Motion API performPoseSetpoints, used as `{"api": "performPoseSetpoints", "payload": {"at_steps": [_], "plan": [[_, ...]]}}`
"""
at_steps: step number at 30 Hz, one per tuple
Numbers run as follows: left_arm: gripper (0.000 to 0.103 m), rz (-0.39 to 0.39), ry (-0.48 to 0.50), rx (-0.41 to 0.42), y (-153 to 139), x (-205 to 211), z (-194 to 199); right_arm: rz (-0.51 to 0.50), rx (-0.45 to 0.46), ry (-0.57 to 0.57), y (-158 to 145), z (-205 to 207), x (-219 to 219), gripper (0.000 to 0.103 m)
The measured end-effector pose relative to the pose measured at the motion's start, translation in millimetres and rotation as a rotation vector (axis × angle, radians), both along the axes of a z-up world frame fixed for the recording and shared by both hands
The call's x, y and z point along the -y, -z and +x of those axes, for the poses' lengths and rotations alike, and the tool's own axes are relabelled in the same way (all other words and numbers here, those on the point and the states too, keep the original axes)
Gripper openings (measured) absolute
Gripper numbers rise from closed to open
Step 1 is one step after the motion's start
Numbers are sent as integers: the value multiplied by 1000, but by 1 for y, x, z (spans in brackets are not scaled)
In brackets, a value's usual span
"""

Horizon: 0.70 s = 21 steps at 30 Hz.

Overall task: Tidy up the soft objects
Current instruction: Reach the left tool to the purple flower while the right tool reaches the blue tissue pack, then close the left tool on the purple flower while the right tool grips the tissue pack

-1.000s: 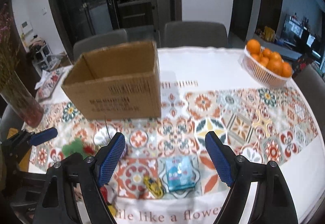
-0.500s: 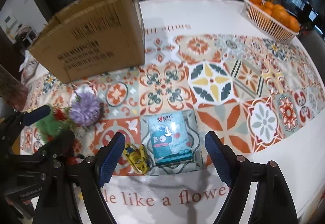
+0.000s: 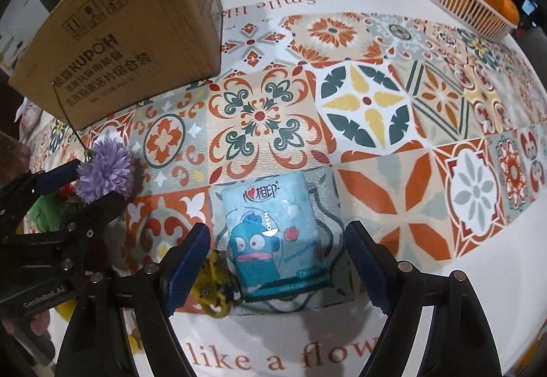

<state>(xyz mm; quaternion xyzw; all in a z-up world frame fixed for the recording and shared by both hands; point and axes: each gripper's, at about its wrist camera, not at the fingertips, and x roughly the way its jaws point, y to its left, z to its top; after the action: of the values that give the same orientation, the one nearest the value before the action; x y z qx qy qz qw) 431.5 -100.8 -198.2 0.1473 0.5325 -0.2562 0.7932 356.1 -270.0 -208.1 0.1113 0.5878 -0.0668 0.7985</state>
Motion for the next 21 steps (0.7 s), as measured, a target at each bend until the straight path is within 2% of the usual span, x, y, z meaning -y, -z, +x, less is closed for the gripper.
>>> {"api": "performPoseSetpoints", "payload": {"at_steps": [4,6,8,10,11,17,21], "plan": [[76,24,-9,-8,8,3,5,1,-9,13,6,4,4,81],[72,18,-18,-19,11,3,7,-4,-9,19,8,5,4,80],[60,16,-25,-23,12,3,9,-1,-6,26,8,5,4,75],[56,11,-26,-34,13,3,9,-5,-1,24,8,5,2,62],[52,3,-22,-37,13,3,9,-5,-2,24,8,6,2,60],[41,-18,-33,-26,6,0,5,19,12,20,10,8,-1,58],[38,-33,-35,-1,-3,-2,-2,18,31,19,4,2,-1,58]]}}
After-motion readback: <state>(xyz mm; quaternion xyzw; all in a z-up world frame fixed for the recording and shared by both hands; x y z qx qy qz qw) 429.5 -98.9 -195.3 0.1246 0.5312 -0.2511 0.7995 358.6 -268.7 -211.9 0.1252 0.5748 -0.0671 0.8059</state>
